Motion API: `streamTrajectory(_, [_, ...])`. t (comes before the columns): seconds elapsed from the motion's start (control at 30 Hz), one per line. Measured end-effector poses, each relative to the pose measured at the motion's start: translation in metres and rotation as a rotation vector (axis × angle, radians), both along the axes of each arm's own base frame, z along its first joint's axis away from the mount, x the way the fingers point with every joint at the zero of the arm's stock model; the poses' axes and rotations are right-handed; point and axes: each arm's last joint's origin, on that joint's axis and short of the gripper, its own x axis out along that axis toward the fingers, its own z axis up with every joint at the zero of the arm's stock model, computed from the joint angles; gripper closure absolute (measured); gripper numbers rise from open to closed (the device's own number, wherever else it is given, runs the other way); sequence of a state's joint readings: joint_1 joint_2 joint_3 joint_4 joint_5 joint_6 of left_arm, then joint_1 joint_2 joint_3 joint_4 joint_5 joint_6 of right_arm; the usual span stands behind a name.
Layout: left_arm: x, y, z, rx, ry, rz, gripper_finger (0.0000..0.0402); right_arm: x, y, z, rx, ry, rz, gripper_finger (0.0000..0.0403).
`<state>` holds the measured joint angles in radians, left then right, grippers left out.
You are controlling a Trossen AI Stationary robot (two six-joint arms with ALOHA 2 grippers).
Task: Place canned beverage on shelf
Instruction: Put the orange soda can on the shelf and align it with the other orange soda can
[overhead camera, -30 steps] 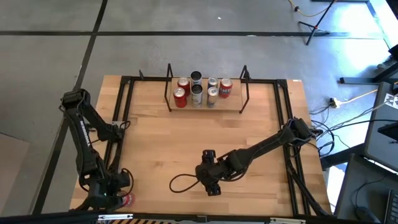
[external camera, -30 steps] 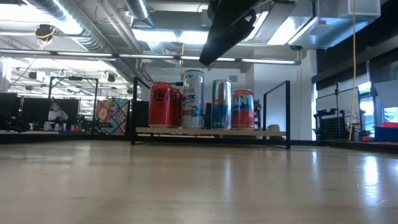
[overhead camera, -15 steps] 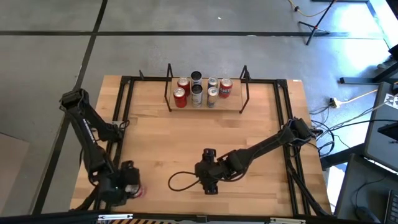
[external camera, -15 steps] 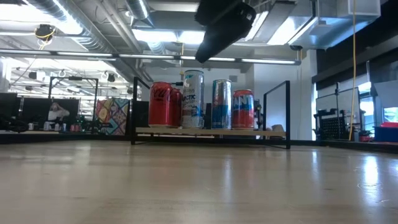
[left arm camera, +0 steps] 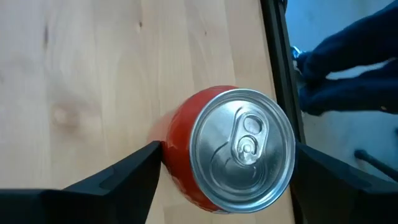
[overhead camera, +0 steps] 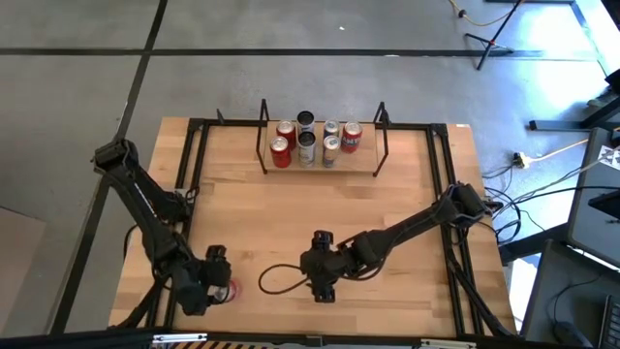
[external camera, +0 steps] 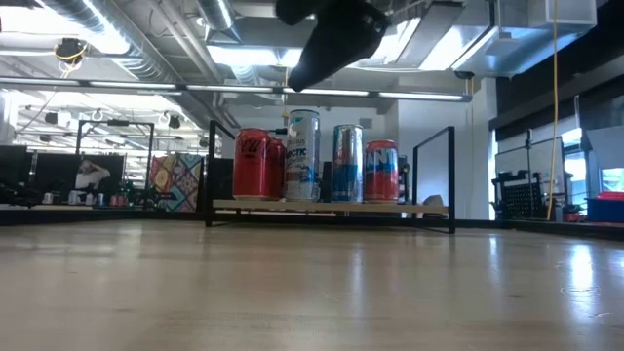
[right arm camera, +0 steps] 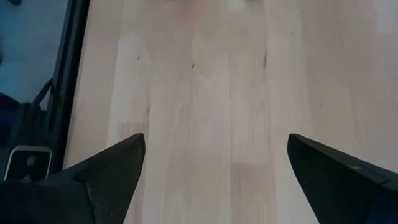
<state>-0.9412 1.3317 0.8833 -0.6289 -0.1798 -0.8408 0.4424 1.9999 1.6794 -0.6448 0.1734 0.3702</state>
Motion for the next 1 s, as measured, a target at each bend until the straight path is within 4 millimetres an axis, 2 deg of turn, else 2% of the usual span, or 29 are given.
streamTrajectory(0.2, [0.002,0.006,0.008,-0.057,-0.013,0.087,0.0049,0.008,-0.009,0.003,0.024,-0.046,-0.015,0.0024])
streamTrajectory(0.33, [-0.003,0.011,0.019,-0.122,-0.012,0.082,0.0035,0.014,-0.013,0.005,0.042,-0.080,-0.027,0.0024])
streamTrajectory(0.5, [-0.018,0.013,0.036,-0.296,0.062,0.133,0.0034,0.022,-0.014,0.010,0.069,-0.164,0.005,0.0024])
streamTrajectory(0.63, [-0.036,0.002,0.042,-0.407,0.116,0.189,0.0036,0.028,-0.011,0.004,0.074,-0.190,0.060,0.0024])
streamTrajectory(0.8, [-0.056,-0.016,0.038,-0.411,0.133,0.148,0.0036,0.034,-0.007,-0.006,0.085,-0.197,0.098,0.0024])
streamTrajectory(0.9, [-0.060,-0.027,0.028,-0.386,0.059,0.263,0.0036,0.040,-0.003,-0.012,0.105,-0.236,0.098,0.0024])
streamTrajectory(1.0, [-0.058,-0.038,0.015,-0.392,0.108,0.338,0.0036,0.048,0.000,-0.017,0.129,-0.287,0.133,0.0024])
